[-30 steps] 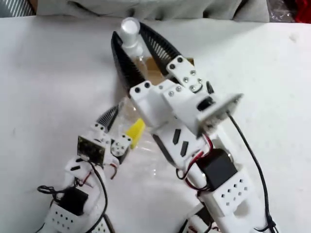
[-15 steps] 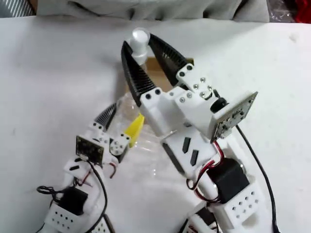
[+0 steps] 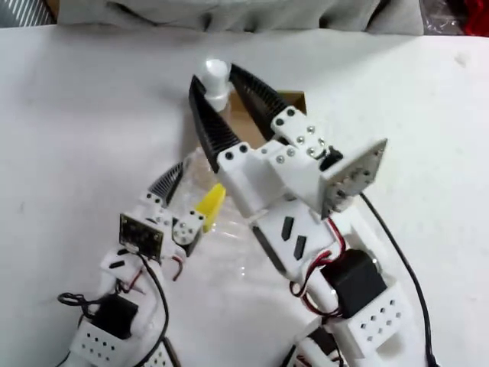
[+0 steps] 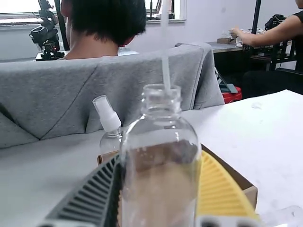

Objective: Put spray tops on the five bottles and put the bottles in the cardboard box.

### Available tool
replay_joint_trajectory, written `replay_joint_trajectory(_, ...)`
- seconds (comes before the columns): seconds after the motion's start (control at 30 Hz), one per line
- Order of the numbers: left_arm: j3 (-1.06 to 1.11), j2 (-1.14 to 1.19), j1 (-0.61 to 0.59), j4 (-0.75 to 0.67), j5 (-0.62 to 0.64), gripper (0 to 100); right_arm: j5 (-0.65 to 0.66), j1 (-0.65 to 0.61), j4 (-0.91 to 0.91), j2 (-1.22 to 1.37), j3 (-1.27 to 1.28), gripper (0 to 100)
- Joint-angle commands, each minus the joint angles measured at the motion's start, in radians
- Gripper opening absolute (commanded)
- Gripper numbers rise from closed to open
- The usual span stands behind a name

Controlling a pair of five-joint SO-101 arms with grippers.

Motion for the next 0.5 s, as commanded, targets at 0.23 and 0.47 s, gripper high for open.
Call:
replay_joint_trajectory(0.23, -0.002, -0.015, -0.01, -0.029, -0.011, 3, -0.006, -0.031, -0.013, -0.104, 0.14, 1.5)
replay_joint_trajectory(0.47, -0.002, -0.015, -0.01, -0.029, -0.011, 3, -0.005, -0.03, -0.119, -0.102, 0.226, 1.5)
